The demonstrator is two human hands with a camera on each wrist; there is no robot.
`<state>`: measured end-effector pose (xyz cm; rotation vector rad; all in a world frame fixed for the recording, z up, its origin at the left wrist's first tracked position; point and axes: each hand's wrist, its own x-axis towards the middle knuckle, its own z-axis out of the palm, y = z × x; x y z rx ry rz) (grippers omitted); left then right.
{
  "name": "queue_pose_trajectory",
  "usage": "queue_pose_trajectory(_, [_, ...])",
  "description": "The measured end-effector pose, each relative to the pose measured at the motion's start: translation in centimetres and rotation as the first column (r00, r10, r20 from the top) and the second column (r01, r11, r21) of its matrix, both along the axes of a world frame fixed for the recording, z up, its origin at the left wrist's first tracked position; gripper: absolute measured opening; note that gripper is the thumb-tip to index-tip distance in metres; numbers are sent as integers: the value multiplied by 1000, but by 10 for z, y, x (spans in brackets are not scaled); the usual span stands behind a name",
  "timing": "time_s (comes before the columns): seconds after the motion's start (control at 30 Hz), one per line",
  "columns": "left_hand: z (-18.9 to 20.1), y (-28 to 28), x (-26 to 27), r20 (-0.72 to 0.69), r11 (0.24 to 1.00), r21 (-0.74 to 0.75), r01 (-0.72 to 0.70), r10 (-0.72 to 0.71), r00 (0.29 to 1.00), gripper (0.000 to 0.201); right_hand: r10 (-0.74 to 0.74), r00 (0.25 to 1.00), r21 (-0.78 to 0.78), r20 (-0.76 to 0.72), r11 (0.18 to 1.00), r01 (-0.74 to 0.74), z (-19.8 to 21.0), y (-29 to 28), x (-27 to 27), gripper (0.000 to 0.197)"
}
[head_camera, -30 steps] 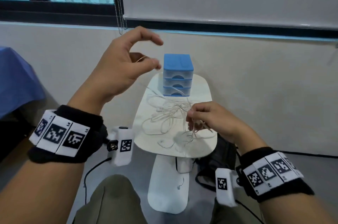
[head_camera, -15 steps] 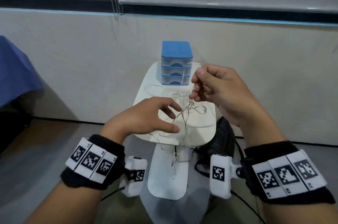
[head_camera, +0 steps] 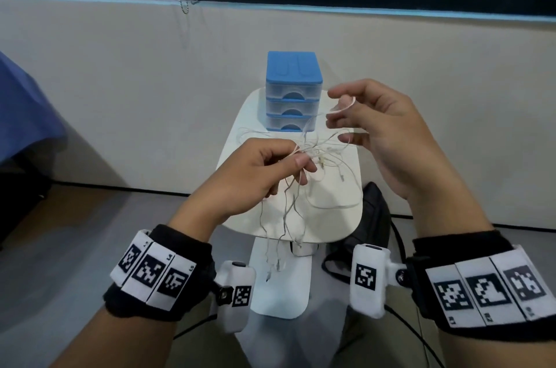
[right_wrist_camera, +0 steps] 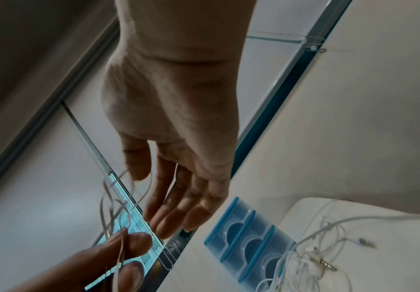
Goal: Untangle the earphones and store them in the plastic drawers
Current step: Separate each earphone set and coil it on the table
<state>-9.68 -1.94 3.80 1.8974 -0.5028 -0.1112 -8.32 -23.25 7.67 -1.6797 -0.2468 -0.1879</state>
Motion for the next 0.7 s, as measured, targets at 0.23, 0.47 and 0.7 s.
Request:
queue_pose_trajectory(0.23, [-8, -3, 16, -49, 998, -35, -57, 55, 997, 24, 161, 968, -16, -194, 986, -168, -28, 3, 16, 22])
queue_pose_trajectory(0.47, [-14, -7, 36, -105, 986, -28, -161, 158, 982, 25, 258, 950, 77, -175, 966, -248, -41, 3, 20, 24])
queue_pose_trajectory(0.7, [-6, -7, 53, -72, 987, -18, -159, 158, 985, 28, 122, 980, -44, -156, 990, -131, -41, -4, 36, 30])
